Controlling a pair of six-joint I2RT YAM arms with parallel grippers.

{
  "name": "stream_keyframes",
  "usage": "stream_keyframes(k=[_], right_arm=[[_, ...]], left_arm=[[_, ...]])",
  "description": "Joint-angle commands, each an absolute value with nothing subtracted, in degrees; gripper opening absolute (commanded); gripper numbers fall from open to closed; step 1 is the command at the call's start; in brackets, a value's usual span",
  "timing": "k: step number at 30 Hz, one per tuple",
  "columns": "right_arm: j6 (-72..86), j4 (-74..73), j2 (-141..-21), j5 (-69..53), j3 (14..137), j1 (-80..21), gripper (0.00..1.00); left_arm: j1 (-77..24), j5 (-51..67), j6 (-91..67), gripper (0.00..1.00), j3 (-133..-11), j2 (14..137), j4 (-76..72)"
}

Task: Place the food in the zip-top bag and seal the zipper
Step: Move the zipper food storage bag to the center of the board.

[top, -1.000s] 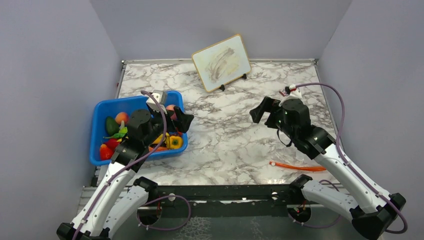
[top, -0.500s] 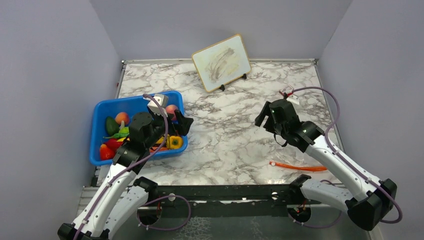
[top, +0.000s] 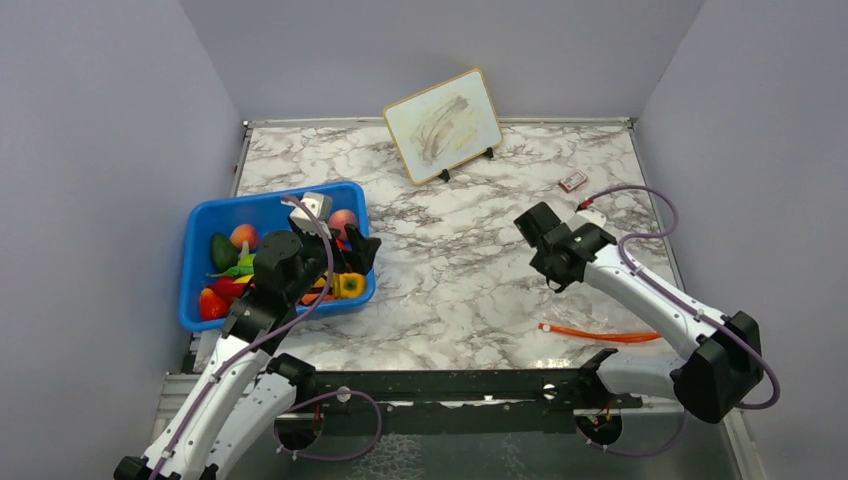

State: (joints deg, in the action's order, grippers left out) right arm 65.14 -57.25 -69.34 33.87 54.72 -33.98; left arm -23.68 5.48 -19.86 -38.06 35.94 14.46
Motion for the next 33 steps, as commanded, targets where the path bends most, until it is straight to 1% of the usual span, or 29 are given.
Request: stream_keyframes(k=[1, 6, 11, 17, 24, 27, 31, 33], right_arm=[[79.5, -69.3, -72.1, 40.9, 56.6, -32.8, 0.38], [82.3, -70.4, -74.1, 40.9, 54.6, -28.5, 0.38], [80.2, -67.1, -75.5, 38.8, 52.5, -24.7, 0.39], [79.8, -63.9, -77.3, 36.1, 49.8, -23.1, 0.39], [77.1, -56.8, -79.7, 32.5, 47.4, -22.3, 0.45], [77.1, -55.8, -80.0, 31.6, 47.1, -22.2, 0.46], [76.6, -54.2, -80.6, 31.7, 46.7, -22.2, 0.45], [75.4, -53.1, -81.3, 31.6, 46.3, -22.2, 0.41]], left_arm=[[-23.4, 3.2, -18.5, 0.99, -37.6, 33.7, 14.0], [-23.4, 3.8, -18.4, 0.99, -37.6, 33.5, 14.3], [-23.4, 3.7, -18.2, 0.99, -37.6, 32.7, 14.3], [-23.4, 4.1, -17.7, 0.99, -37.0, 31.0, 13.7], [-23.4, 4.5, -17.7, 0.99, -36.7, 30.5, 13.5], [-23.4, 4.9, -17.6, 0.99, -36.6, 30.5, 13.4], [-23.4, 5.0, -17.4, 0.99, -36.7, 30.7, 13.3], [-23.4, 5.1, -17.3, 0.99, -36.7, 30.9, 13.3]])
